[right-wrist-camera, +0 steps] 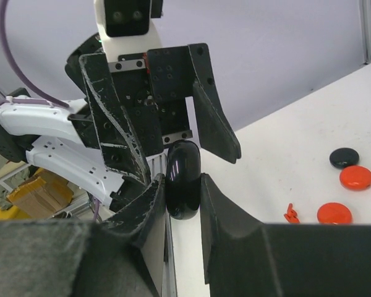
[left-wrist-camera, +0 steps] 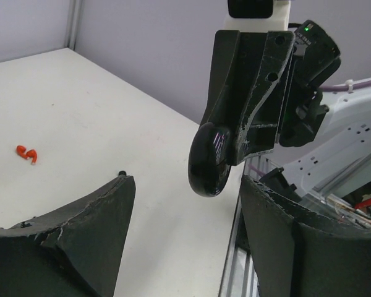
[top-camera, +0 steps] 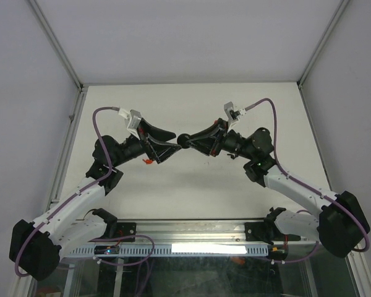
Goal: Insert the wireless bluetooth earbuds into the charging case
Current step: Pick up the charging case at the center of the board.
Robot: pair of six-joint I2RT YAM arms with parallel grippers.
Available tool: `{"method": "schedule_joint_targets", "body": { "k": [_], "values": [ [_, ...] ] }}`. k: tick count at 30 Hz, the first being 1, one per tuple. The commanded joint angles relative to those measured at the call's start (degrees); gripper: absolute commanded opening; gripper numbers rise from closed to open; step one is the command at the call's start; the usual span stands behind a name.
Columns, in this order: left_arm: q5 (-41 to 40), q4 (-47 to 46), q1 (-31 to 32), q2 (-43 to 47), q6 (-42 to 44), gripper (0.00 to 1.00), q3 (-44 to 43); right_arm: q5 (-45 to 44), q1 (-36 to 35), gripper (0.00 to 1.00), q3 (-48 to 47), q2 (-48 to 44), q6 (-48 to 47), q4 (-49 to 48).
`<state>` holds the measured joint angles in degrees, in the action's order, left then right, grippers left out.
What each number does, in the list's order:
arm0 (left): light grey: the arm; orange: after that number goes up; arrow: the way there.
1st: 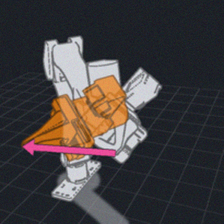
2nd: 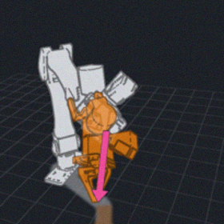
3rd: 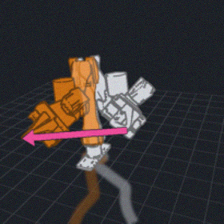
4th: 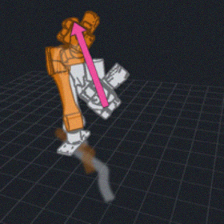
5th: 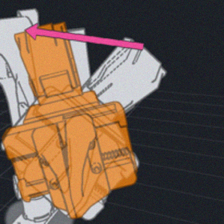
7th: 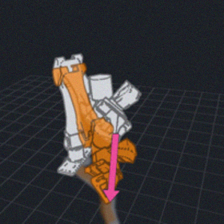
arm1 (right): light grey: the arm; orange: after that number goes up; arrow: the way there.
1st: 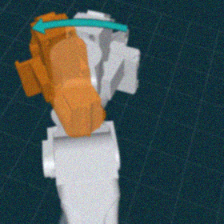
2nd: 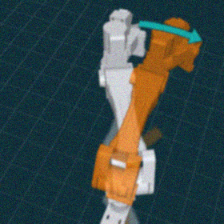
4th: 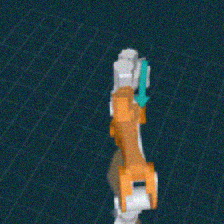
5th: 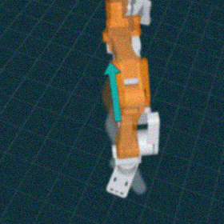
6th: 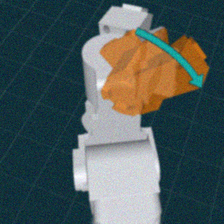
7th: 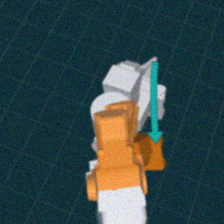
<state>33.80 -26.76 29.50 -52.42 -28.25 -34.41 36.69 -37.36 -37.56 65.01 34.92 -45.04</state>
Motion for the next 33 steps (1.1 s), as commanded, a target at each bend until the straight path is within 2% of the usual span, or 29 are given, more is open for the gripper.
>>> {"method": "schedule_joint_targets", "body": {
  "k": [1, 5, 6, 10, 15, 19, 25, 33],
  "values": [
    [1.19, -9.57, -0.67, -0.37, -6.91, 0.71, 0.31, -1.82, -0.87, 0.00, -0.32, 0.03, 2.53, -8.73],
    [-0.99, -7.77, -0.68, 1.33, -7.31, 0.77, 0.48, -3.60, -0.96, 0.00, 0.11, -0.77, 2.17, -8.38],
    [-0.69, -7.63, -0.67, 1.88, -6.88, 0.85, 0.63, -3.76, -0.98, 0.00, -0.15, -0.91, 1.91, -7.79],
    [2.57, -6.50, -0.67, 1.72, -5.88, 0.83, -0.56, -3.33, -1.04, 0.00, -0.99, -0.62, 1.81, -7.66],
    [3.97, -10.84, -0.67, 0.18, -8.04, 0.87, 0.04, -2.93, -1.69, 0.00, -1.60, -0.33, 2.08, -8.98],
    [4.27, -13.55, -0.68, -0.84, -9.28, 0.81, 0.00, -2.32, -2.11, 0.00, -1.99, -0.11, 2.01, -9.20],
    [6.97, -15.98, -0.71, -2.21, -10.54, 0.53, -0.31, -1.14, -2.62, 0.00, -2.02, 0.80, 2.51, -11.56],
    [9.37, -20.18, -0.67, -3.99, -12.95, 0.39, 0.34, -0.70, -2.98, 0.01, -1.73, 1.71, 3.11, -13.80]
  ]
}}
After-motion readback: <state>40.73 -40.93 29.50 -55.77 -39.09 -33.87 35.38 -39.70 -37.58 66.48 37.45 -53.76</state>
